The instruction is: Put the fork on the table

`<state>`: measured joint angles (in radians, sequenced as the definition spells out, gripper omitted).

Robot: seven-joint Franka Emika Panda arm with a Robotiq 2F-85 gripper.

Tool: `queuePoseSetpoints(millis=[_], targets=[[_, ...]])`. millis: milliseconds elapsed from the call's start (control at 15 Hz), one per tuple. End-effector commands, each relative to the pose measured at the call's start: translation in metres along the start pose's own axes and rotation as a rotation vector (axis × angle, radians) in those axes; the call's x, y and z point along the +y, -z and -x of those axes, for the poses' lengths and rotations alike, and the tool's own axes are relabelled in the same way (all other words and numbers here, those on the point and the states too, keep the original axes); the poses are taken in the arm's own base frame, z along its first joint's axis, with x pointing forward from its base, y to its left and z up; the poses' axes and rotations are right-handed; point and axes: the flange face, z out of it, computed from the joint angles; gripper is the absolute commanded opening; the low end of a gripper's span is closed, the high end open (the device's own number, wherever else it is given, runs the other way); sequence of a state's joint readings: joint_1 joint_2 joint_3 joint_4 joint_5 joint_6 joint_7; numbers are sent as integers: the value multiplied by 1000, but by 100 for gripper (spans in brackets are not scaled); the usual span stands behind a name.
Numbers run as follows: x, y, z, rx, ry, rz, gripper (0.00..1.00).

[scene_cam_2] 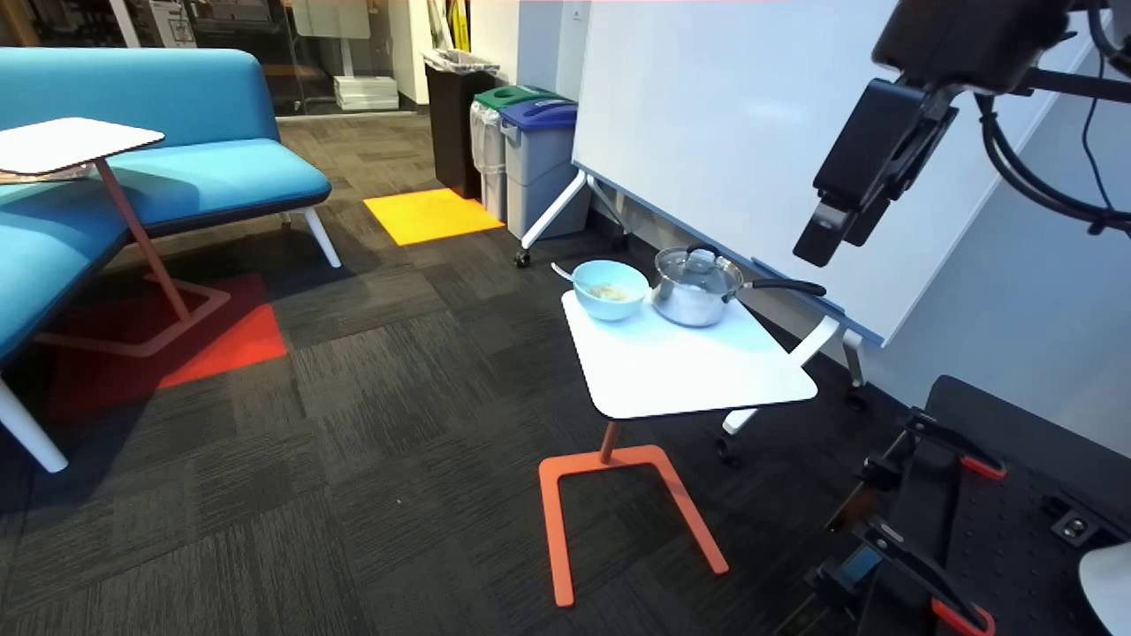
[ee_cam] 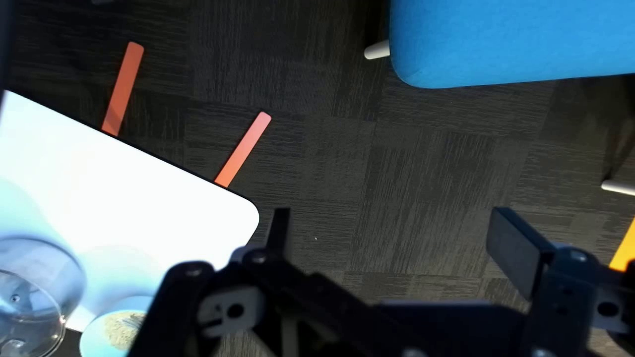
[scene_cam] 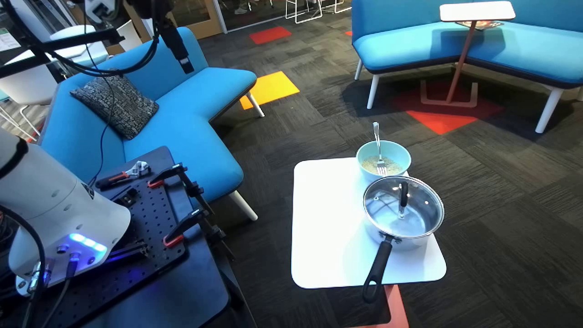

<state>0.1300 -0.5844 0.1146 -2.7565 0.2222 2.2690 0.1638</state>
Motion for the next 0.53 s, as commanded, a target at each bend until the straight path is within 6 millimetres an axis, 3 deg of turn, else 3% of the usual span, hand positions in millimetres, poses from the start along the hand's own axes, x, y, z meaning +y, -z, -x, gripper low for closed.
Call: queuePoseSetpoints(millis=[0,467], targets=[[4,-4,-27,21,-135,-33,100],[52,-38,-137,120,-517,-55,100]])
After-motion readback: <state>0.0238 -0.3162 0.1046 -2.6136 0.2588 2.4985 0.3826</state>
